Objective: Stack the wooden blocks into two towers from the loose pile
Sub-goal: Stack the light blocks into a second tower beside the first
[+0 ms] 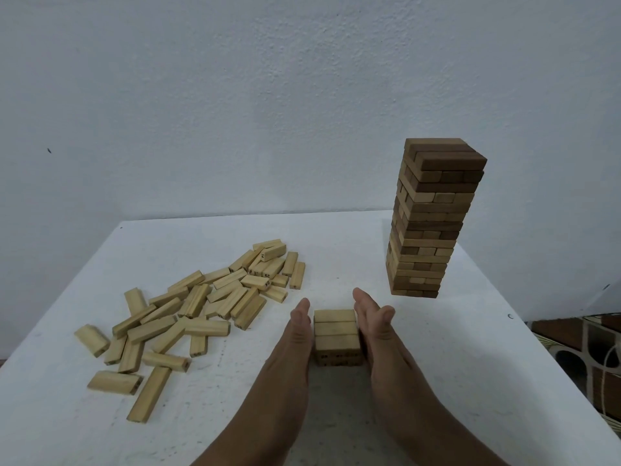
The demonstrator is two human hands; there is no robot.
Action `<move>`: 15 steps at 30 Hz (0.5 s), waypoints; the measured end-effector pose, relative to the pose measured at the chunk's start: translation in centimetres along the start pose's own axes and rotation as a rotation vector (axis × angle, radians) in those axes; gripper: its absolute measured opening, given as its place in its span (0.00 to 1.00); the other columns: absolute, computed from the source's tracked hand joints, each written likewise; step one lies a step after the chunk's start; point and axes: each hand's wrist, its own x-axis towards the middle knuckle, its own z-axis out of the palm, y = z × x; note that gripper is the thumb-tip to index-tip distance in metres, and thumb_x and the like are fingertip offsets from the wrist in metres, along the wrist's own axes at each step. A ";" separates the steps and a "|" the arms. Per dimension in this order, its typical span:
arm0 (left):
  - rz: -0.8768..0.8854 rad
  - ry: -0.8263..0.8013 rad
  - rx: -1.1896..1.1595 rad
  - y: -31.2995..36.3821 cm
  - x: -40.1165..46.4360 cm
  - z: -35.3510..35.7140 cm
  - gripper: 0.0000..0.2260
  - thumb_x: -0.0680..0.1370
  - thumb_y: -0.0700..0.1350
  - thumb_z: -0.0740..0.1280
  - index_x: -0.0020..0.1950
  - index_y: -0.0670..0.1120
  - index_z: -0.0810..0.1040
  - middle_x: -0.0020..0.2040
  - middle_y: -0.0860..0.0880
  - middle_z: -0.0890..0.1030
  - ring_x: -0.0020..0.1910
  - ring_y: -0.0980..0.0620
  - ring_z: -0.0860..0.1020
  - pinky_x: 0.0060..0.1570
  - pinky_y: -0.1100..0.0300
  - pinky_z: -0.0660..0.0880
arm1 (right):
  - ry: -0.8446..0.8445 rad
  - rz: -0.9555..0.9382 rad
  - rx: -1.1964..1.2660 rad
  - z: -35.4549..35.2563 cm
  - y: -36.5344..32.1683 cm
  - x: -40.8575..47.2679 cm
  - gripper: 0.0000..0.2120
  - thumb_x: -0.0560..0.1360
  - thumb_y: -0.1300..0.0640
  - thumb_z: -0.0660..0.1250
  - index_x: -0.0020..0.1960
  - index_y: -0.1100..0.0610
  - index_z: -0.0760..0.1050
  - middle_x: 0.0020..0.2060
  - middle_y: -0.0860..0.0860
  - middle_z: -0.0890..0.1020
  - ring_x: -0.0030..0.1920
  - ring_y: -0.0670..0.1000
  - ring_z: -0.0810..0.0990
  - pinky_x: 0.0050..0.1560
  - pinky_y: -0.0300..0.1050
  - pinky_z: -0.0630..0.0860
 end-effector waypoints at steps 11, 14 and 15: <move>-0.035 -0.011 0.098 0.0 -0.2 0.5 0.43 0.59 0.84 0.54 0.72 0.71 0.61 0.75 0.69 0.58 0.74 0.68 0.55 0.78 0.55 0.50 | -0.054 0.022 -0.110 -0.1 0.4 1.7 0.79 0.32 0.12 0.42 0.76 0.51 0.52 0.77 0.48 0.51 0.77 0.52 0.49 0.76 0.58 0.45; -0.041 0.005 0.069 0.0 0.1 0.6 0.50 0.53 0.86 0.55 0.73 0.69 0.60 0.75 0.68 0.58 0.75 0.66 0.54 0.78 0.51 0.50 | -0.050 0.016 -0.091 0.0 0.1 1.0 0.72 0.33 0.12 0.42 0.72 0.46 0.54 0.77 0.47 0.52 0.77 0.51 0.50 0.76 0.58 0.45; -0.043 0.001 0.067 0.1 0.1 0.6 0.50 0.53 0.86 0.55 0.74 0.69 0.60 0.75 0.68 0.58 0.75 0.66 0.54 0.78 0.51 0.50 | -0.053 0.011 -0.086 0.1 0.0 0.9 0.70 0.34 0.12 0.42 0.71 0.45 0.54 0.77 0.47 0.52 0.77 0.51 0.50 0.76 0.58 0.46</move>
